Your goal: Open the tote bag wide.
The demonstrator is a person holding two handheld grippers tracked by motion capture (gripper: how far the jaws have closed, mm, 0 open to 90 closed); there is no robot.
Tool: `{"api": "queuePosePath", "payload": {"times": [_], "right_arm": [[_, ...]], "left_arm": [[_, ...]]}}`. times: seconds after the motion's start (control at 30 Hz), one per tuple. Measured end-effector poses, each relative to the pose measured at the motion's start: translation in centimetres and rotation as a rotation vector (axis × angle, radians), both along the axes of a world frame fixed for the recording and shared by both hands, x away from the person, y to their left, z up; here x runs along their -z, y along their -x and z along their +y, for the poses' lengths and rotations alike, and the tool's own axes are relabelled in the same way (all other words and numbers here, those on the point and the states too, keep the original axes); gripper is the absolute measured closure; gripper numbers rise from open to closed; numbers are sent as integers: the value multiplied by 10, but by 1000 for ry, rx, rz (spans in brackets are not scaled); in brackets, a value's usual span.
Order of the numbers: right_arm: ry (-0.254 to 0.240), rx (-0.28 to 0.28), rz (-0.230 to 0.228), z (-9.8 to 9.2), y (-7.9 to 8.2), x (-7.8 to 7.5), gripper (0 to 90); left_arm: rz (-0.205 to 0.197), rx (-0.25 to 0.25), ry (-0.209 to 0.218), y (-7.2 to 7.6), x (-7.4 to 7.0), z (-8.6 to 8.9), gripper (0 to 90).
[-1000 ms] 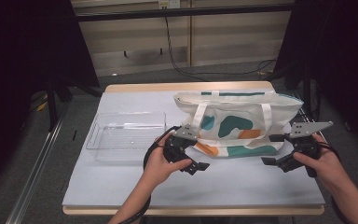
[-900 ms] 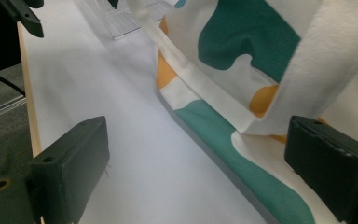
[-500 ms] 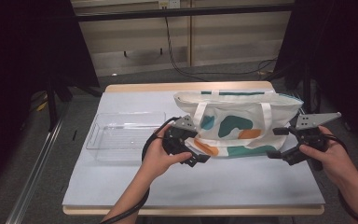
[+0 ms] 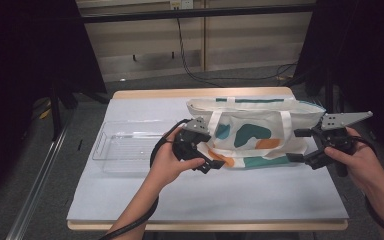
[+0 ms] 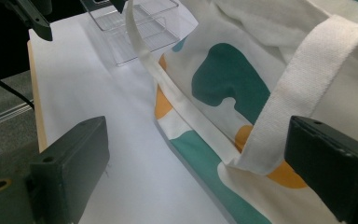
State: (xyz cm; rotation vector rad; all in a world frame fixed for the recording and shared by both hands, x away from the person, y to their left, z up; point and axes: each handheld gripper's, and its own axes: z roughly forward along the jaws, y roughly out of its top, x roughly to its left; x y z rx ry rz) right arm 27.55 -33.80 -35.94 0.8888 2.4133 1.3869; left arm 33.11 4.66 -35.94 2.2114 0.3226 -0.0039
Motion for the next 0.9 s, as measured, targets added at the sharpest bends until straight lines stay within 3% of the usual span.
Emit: {"api": "queuePosePath", "payload": {"times": [0.23,0.4,0.9], "right_arm": [[1,-2,-3,0,-3,-4,63],[1,-1,-3,1,-5,-7,63],[2,29,-14,-8,-10,-18,63]], "left_arm": [[-8,-11,4,-5,-5,1,38],[-21,-20,-18,-10,-11,2,39],[-54,-41,19,-19,-29,-1,57]]}}
